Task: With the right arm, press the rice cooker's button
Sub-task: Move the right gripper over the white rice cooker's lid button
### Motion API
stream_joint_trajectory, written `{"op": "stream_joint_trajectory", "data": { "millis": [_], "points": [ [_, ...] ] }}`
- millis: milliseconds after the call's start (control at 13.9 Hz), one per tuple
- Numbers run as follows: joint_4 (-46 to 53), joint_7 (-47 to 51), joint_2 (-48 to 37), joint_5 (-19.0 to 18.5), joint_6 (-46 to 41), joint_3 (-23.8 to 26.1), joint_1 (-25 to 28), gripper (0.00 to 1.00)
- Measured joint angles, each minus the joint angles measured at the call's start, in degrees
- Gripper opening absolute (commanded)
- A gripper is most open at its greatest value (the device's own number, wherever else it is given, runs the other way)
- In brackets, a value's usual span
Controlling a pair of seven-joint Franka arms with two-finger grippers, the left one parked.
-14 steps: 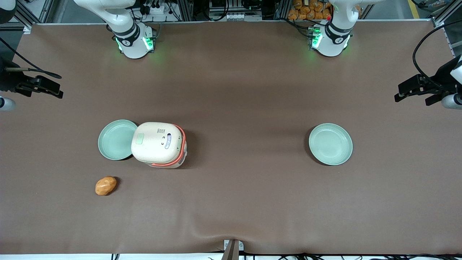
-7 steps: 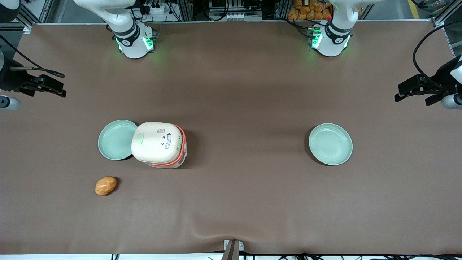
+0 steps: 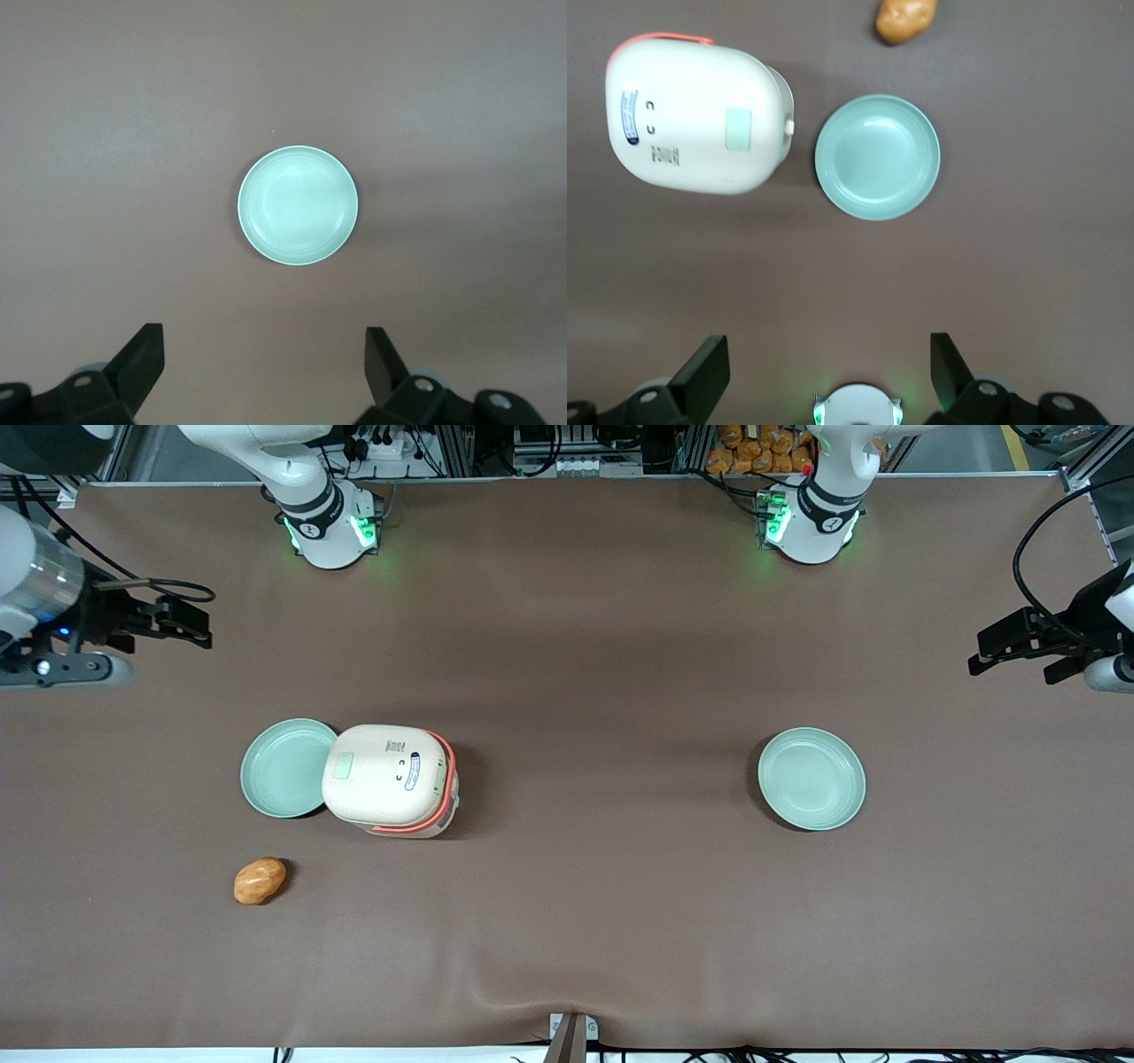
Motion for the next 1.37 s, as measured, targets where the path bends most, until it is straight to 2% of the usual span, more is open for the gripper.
{"op": "stream_joint_trajectory", "data": {
  "millis": [144, 289, 361, 505, 649, 722, 1010, 1227, 1371],
  "points": [
    [-0.14, 0.00, 2.06, 0.00, 4.00, 0.11, 1.19, 1.00],
    [-0.22, 0.00, 5.08, 0.00, 8.87, 0.14, 2.48, 0.94],
    [-0.25, 0.19, 6.68, -0.01, 11.29, 0.15, 3.11, 0.81],
    [-0.26, 0.71, 9.39, 0.00, 15.08, 0.15, 3.75, 0.44],
    [-0.27, 0.80, 11.61, 0.00, 16.57, 0.13, 3.78, 0.20],
    [-0.28, 0.82, 12.66, 0.00, 16.82, 0.12, 3.78, 0.11],
    [-0.29, 0.89, 15.93, 0.72, 17.05, 0.15, 4.02, 0.00],
    [-0.34, 2.23, 18.16, 4.67, 17.24, 0.15, 4.52, 0.00],
    [-0.37, 2.81, 19.53, 6.04, 18.89, 0.15, 4.64, 0.00]
  ]
}}
